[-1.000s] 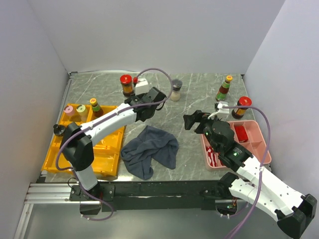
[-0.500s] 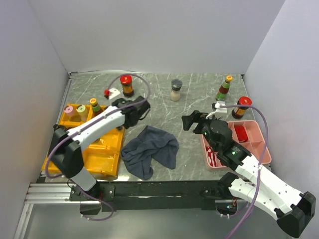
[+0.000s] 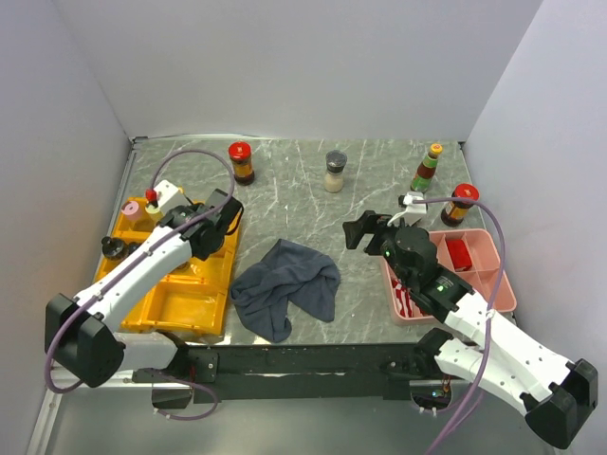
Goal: Organize the condiment bottles
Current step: Place the bottle in the storage box.
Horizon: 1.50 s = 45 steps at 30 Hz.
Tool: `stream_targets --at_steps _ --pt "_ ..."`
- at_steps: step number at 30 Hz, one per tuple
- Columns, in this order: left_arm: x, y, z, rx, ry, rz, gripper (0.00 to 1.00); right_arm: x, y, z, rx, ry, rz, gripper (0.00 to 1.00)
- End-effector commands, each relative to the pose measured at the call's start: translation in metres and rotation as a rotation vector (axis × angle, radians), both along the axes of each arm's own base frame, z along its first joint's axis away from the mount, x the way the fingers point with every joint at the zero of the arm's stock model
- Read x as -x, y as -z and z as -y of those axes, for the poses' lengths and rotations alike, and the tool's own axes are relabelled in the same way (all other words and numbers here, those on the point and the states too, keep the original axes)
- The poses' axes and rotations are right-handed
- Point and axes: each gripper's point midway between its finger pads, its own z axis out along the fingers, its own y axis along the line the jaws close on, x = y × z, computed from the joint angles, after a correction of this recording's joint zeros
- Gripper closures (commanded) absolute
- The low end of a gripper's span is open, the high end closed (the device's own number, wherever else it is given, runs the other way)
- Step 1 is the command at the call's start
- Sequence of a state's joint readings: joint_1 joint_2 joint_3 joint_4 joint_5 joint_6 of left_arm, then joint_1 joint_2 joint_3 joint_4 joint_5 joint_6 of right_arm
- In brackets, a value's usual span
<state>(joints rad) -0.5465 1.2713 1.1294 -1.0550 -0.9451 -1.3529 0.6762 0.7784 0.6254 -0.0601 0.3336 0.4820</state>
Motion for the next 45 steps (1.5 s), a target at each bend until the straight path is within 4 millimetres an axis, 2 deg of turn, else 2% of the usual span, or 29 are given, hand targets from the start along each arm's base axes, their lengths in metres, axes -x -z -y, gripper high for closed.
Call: stream_targets --at_steps 1,5,9,19,20,24,28,36,39,44,45 --pt "0.0 0.009 -0.011 -0.034 -0.035 0.041 0.99 -0.003 -0.016 -0.004 -0.032 -0.004 0.042 0.0" --pt "-0.001 0.03 -0.012 -0.053 -0.023 0.017 0.99 -0.003 -0.016 -0.004 -0.032 -0.006 0.043 0.0" --pt "-0.001 0.041 -0.019 -0.073 -0.066 0.011 0.99 -0.003 -0.015 -0.004 -0.028 -0.007 0.04 0.0" --pt "-0.004 0.067 -0.023 -0.09 -0.078 -0.008 0.88 -0.003 -0.016 -0.004 -0.028 -0.008 0.043 0.0" --pt "-0.004 0.067 -0.023 -0.092 -0.079 -0.009 0.86 -0.003 -0.016 -0.004 -0.028 -0.008 0.042 0.0" --pt "-0.004 0.072 -0.023 -0.098 -0.081 -0.022 0.68 -0.003 -0.015 -0.005 -0.027 -0.013 0.04 0.0" --pt "-0.004 0.075 -0.022 -0.093 -0.08 -0.035 0.55 -0.003 -0.014 -0.005 -0.024 -0.013 0.036 0.0" --pt "-0.005 0.065 -0.022 -0.096 -0.086 -0.035 0.31 -0.003 -0.015 -0.005 -0.025 -0.015 0.039 0.0" --pt "-0.006 0.058 -0.02 -0.08 -0.081 -0.033 0.27 -0.003 -0.015 -0.005 -0.025 -0.015 0.039 0.0" --pt "-0.015 0.028 -0.008 -0.036 0.004 0.004 0.23 -0.003 -0.015 -0.005 -0.027 -0.011 0.028 0.0" --pt "-0.019 0.024 -0.001 -0.005 0.032 0.023 0.21 -0.003 -0.015 -0.006 -0.029 -0.014 0.027 0.0"
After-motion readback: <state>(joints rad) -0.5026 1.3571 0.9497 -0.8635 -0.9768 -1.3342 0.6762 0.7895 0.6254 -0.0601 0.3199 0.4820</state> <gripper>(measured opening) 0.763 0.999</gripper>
